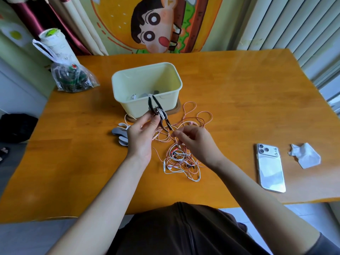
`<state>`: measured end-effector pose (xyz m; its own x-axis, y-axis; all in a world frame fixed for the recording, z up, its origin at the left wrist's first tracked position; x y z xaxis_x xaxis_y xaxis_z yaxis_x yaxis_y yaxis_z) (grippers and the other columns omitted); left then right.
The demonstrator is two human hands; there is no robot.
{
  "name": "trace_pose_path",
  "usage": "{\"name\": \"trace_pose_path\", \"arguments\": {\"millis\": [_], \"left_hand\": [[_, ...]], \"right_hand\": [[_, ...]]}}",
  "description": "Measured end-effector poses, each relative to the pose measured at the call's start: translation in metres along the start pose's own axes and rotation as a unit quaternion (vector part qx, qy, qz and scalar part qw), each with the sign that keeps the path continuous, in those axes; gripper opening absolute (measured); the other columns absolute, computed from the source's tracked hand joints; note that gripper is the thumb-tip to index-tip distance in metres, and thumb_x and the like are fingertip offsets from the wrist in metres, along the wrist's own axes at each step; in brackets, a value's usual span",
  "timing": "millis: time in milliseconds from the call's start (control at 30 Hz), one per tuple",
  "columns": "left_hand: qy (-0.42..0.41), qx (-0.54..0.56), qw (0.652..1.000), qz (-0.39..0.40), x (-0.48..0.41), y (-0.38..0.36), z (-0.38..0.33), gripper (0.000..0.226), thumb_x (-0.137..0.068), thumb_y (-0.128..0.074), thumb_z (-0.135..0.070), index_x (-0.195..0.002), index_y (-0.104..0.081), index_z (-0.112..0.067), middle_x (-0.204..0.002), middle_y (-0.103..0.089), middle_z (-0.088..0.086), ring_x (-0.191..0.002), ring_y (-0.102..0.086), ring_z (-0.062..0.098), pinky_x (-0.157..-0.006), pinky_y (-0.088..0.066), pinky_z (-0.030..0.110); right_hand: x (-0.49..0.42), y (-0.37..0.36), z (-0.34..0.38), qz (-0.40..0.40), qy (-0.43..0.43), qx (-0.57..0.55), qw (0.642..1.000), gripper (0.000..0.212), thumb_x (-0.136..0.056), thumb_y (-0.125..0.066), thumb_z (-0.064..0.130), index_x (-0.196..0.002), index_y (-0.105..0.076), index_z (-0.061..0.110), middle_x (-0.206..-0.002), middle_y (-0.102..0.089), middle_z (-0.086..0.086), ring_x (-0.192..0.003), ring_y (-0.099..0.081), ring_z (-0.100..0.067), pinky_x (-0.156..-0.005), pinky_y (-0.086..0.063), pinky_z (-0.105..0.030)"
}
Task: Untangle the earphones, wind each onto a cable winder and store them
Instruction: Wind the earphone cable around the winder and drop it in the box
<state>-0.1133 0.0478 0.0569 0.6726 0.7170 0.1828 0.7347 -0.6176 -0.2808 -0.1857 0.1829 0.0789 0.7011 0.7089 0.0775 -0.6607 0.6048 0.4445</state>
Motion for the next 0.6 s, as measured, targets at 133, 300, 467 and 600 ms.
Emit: {"name": "trace_pose_path", "arguments": {"millis": [133, 300, 467, 600], "left_hand": [[-0.106, -0.271, 0.956, 0.043, -0.001, -0.003, -0.008, 0.037, -0.082, -0.070, -0.007, -0.116, -0.065, -0.020, -0.111, -0.061, -0.004, -0.104, -0.060, 0.008, -0.090, -0.047, 0.017], [-0.123, -0.348, 0.921, 0.126, -0.001, -0.021, -0.012, 0.040, -0.080, -0.071, -0.002, -0.119, -0.065, -0.006, -0.105, -0.058, -0.003, -0.096, -0.056, 0.003, -0.081, -0.047, 0.006], [-0.111, -0.369, 0.904, 0.186, 0.001, -0.029, -0.013, 0.041, -0.080, -0.069, 0.002, -0.121, -0.063, -0.005, -0.102, -0.054, -0.006, -0.094, -0.055, 0.002, -0.082, -0.044, 0.002], [-0.096, -0.347, 0.897, 0.255, 0.009, -0.042, -0.009, 0.044, -0.078, -0.069, 0.006, -0.120, -0.061, -0.005, -0.104, -0.054, -0.009, -0.095, -0.058, -0.008, -0.089, -0.046, 0.008]], "right_hand": [[-0.003, 0.010, 0.012, 0.005, 0.011, 0.029, 1.000, 0.021, -0.095, -0.054, 0.023, -0.084, -0.070, 0.016, -0.061, -0.059, 0.005, -0.041, -0.038, -0.006, -0.042, -0.026, -0.014], [-0.010, 0.023, 0.016, 0.039, 0.019, 0.075, 0.996, 0.025, -0.092, -0.057, 0.027, -0.078, -0.071, 0.011, -0.058, -0.061, -0.002, -0.041, -0.038, -0.006, -0.042, -0.026, -0.014], [-0.021, 0.048, 0.015, 0.025, 0.014, 0.059, 0.998, 0.027, -0.089, -0.062, 0.032, -0.068, -0.068, 0.017, -0.047, -0.049, 0.010, -0.042, -0.037, -0.004, -0.043, -0.027, -0.016], [-0.026, 0.051, 0.010, 0.009, 0.009, 0.039, 0.999, 0.028, -0.090, -0.060, 0.035, -0.063, -0.064, 0.028, -0.051, -0.050, 0.011, -0.051, -0.037, -0.009, -0.050, -0.027, -0.027]]}}
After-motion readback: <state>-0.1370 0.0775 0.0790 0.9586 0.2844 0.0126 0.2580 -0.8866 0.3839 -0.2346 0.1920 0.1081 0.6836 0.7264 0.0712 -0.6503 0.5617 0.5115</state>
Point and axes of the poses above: each hand's wrist, its own x-axis away from the middle knuckle, its own y-axis out of the back of the hand, z = x × y, the point moved 9 cm from there along -x, towards the middle knuckle
